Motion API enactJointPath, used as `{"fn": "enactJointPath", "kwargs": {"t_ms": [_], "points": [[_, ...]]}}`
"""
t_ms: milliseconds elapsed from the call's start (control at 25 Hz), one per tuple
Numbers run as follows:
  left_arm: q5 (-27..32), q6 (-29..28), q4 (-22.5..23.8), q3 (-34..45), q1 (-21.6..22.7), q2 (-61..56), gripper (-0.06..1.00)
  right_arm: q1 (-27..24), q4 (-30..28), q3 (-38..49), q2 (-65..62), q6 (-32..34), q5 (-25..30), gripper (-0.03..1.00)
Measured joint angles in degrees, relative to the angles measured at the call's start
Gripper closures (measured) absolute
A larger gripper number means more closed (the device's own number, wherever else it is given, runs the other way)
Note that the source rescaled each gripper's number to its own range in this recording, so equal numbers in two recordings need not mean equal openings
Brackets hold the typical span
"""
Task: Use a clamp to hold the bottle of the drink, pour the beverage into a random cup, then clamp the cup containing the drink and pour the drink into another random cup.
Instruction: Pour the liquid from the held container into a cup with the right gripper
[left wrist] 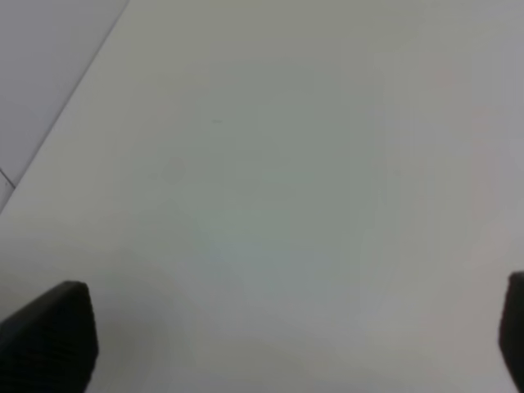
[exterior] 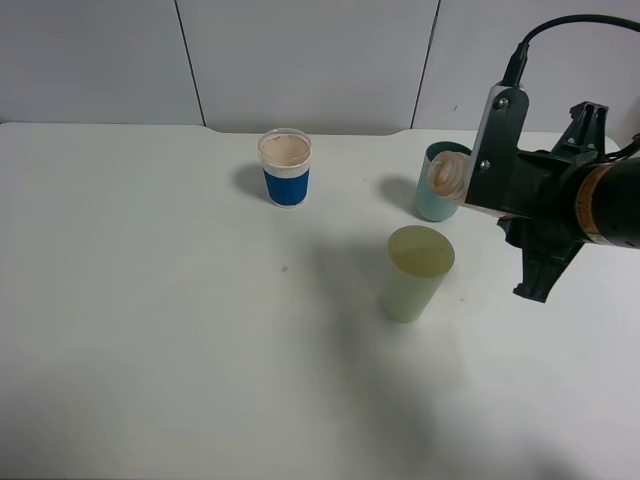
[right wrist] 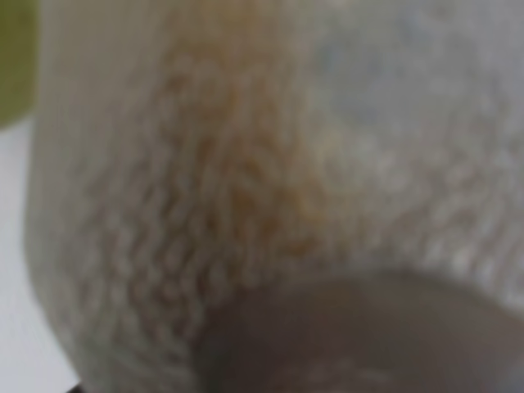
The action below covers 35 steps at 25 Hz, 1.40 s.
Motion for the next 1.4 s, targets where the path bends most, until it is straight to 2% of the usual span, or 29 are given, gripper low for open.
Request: {"fn": "enactJointPath", "kwargs": {"t_ms": [360, 1400], "points": [[0.0, 0.0, 0.0, 0.0, 0.0, 0.0, -0.06, 0.0, 1.2, 0.0, 0.0, -7.2, 3.5, 0.95], [0.0, 0.0, 0.0, 0.0, 0.0, 0.0, -0.06, 0.0, 0.1, 0.0, 0.8, -8.3, 1.5, 0.95]]}}
